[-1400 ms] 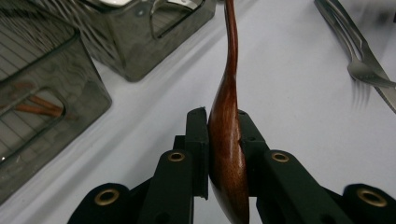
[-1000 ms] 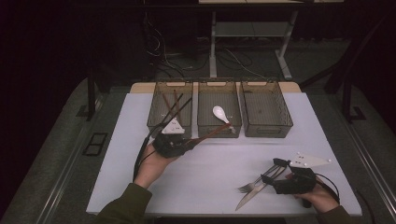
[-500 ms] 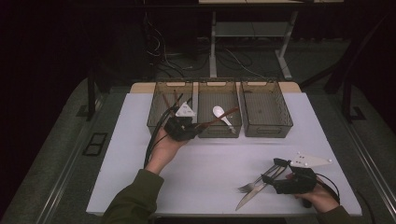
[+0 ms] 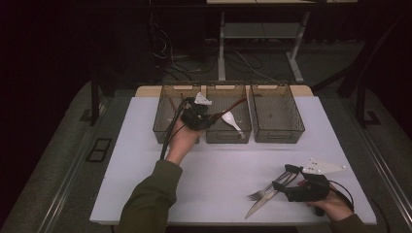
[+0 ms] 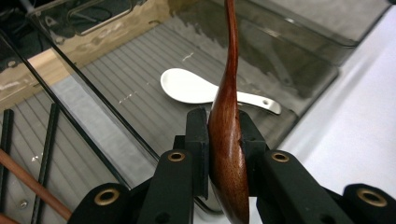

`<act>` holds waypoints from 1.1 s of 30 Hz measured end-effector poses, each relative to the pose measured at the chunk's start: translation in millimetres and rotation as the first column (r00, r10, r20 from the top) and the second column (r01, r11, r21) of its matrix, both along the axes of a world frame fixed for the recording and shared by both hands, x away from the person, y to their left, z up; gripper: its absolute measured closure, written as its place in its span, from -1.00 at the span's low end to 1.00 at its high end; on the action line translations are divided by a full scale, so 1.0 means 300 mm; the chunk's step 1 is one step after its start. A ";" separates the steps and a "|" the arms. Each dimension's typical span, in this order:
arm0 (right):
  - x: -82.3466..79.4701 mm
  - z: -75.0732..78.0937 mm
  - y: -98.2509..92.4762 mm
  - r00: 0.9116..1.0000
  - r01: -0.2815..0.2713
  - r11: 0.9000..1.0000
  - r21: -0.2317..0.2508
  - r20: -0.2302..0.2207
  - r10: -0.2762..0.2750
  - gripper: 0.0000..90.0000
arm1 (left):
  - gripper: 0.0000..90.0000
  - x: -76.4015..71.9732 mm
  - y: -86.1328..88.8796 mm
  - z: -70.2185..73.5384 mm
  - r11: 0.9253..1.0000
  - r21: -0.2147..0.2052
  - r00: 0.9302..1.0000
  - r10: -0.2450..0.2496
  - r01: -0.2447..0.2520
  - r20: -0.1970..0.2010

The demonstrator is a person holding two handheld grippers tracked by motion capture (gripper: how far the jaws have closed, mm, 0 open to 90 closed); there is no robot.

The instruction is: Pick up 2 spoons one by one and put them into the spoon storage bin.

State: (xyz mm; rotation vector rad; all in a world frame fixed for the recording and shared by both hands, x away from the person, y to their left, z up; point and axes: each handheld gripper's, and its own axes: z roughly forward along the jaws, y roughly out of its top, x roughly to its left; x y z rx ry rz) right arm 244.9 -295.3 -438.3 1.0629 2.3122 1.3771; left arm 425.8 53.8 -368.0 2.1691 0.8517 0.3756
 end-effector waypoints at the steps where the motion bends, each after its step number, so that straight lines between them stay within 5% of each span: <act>1: 0.000 0.000 0.000 1.000 -0.001 1.000 0.000 0.000 0.001 -0.63 | 0.75 0.008 -0.006 -0.006 1.000 0.007 1.000 0.007 -0.007 -0.002; 9: -0.002 0.002 -0.003 1.000 0.000 1.000 0.004 -0.002 0.000 -0.63 | 0.75 0.050 -0.044 -0.041 0.998 0.061 0.999 0.018 -0.016 -0.029; 18: -0.002 0.002 -0.003 1.000 -0.003 1.000 0.005 0.001 0.003 -0.63 | 0.73 0.075 -0.050 -0.079 0.996 0.059 0.995 0.064 -0.060 -0.071; 23: -0.002 0.002 -0.003 1.000 -0.003 1.000 0.005 0.000 0.003 -0.63 | 0.46 0.072 -0.051 -0.069 0.998 0.034 0.997 0.059 -0.057 -0.045; 33: -0.002 0.002 -0.002 1.000 -0.004 1.000 0.004 -0.001 0.004 -0.63 | 0.23 0.060 -0.042 -0.049 1.000 0.015 1.000 0.005 -0.005 -0.017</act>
